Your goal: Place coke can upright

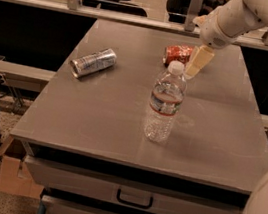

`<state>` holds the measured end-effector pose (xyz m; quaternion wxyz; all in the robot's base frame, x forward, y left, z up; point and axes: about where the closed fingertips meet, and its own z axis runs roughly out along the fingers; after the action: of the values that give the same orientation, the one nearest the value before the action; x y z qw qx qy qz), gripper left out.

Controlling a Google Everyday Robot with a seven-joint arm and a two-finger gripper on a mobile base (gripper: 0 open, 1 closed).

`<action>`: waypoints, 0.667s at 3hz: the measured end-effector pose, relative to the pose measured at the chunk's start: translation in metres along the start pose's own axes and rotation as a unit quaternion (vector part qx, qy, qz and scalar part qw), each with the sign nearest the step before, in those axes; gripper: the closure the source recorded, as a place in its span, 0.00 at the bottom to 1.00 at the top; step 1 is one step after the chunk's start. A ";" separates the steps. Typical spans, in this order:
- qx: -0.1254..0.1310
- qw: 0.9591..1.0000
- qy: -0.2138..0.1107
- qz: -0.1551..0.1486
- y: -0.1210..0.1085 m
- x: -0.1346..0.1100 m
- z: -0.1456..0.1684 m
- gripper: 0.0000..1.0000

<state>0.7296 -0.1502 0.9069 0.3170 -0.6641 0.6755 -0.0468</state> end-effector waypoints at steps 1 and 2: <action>-0.020 1.000 -0.006 -0.006 -0.007 -0.006 0.017 0.00; -0.035 0.999 0.005 -0.017 -0.012 -0.009 0.039 0.00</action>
Offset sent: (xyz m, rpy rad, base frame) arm 0.0411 0.0231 -0.0237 -0.0548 0.0650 0.0503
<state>0.7583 -0.1290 0.8853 0.2889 -0.6859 0.6671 -0.0320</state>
